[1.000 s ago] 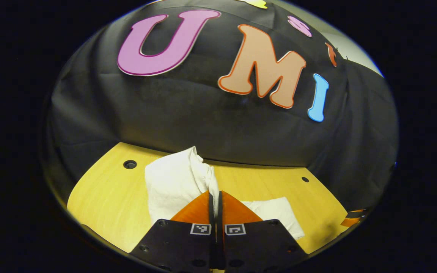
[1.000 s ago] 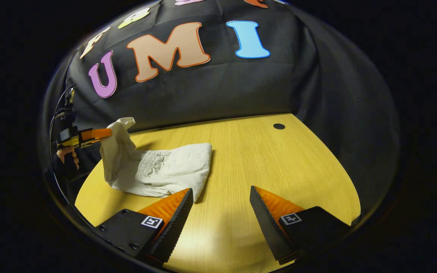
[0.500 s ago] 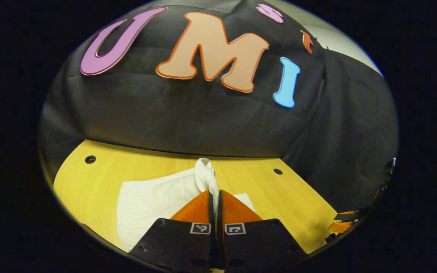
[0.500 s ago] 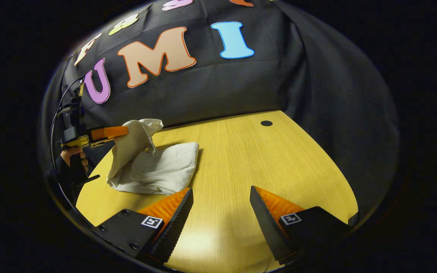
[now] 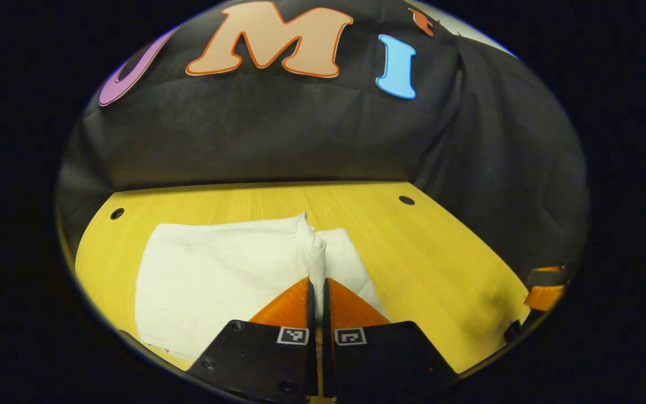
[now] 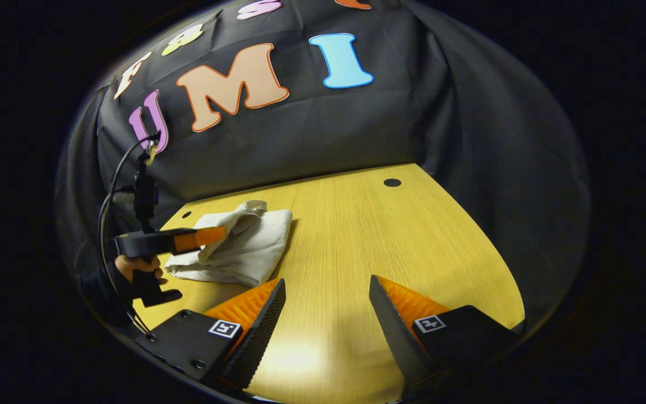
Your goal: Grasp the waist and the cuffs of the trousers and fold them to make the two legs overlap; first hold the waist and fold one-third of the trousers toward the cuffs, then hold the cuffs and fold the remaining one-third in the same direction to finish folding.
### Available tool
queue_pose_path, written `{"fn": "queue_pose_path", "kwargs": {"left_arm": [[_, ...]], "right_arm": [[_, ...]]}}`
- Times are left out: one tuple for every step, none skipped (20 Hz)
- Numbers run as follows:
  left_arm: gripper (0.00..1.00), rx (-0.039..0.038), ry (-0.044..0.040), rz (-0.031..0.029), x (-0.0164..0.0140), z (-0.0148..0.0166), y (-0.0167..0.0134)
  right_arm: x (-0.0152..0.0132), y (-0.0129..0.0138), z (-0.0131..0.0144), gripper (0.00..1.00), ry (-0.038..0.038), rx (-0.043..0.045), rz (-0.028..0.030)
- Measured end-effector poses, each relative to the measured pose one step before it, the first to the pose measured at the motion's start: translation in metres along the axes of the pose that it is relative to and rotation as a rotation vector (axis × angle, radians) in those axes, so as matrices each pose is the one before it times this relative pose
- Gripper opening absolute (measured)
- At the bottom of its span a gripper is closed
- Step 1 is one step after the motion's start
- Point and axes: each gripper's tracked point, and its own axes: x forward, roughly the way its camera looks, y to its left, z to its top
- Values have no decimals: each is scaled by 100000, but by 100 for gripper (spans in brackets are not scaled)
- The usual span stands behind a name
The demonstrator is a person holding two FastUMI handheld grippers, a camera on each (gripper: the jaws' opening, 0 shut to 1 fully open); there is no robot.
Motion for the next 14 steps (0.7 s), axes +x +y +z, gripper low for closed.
{"fn": "queue_pose_path", "kwargs": {"left_arm": [[6, 666, -626, -240, -79, -241, -284], [24, 36, -1269, -1327, -699, 236, -424], [49, -160, -1338, -394, -801, 221, -235], [74, 351, -3067, 2004, -561, 919, 335], [99, 1214, -2896, 2698, -1351, 1114, 728], [94, 800, -2285, 2050, -1039, 608, 656], [96, 1133, -2743, 2004, -1308, 1058, 825], [96, 1609, -2866, 2859, -1199, 1223, 1022], [95, 2347, -3309, 3480, -1168, 1439, 1490], [95, 2081, -3046, 3942, -1339, 1243, 1422], [96, 1436, -1862, 4590, -1308, 1203, 1808], [95, 1220, -521, 4029, -891, 622, 1616], [95, 698, -965, 3010, -983, 818, 1573], [95, 544, -1196, 2801, -826, 706, 1361]], "right_arm": [[113, 301, 444, 97, -575, -1252, 1303], [122, 313, 412, 96, -1101, -1531, 1223], [32, 458, 588, 96, -1019, -2024, 1300], [-147, 558, 756, 96, -2022, -2311, 1206], [66, 703, 1049, 97, -2530, -2344, 1244], [140, 552, 1058, 97, -2591, -2244, 505], [126, 636, 1045, 97, -2774, -1639, 204], [182, 903, 1062, 97, -2830, -895, 857], [139, 918, 1133, 97, -2855, -575, 1330], [197, 915, 953, 97, -2731, -735, 985], [288, 800, 912, 96, -2438, -881, 598], [306, 717, 960, 96, -2595, -476, -24], [362, 929, 872, 96, -2438, 303, 271], [385, 1036, 856, 96, -2295, 1019, 820]]}}
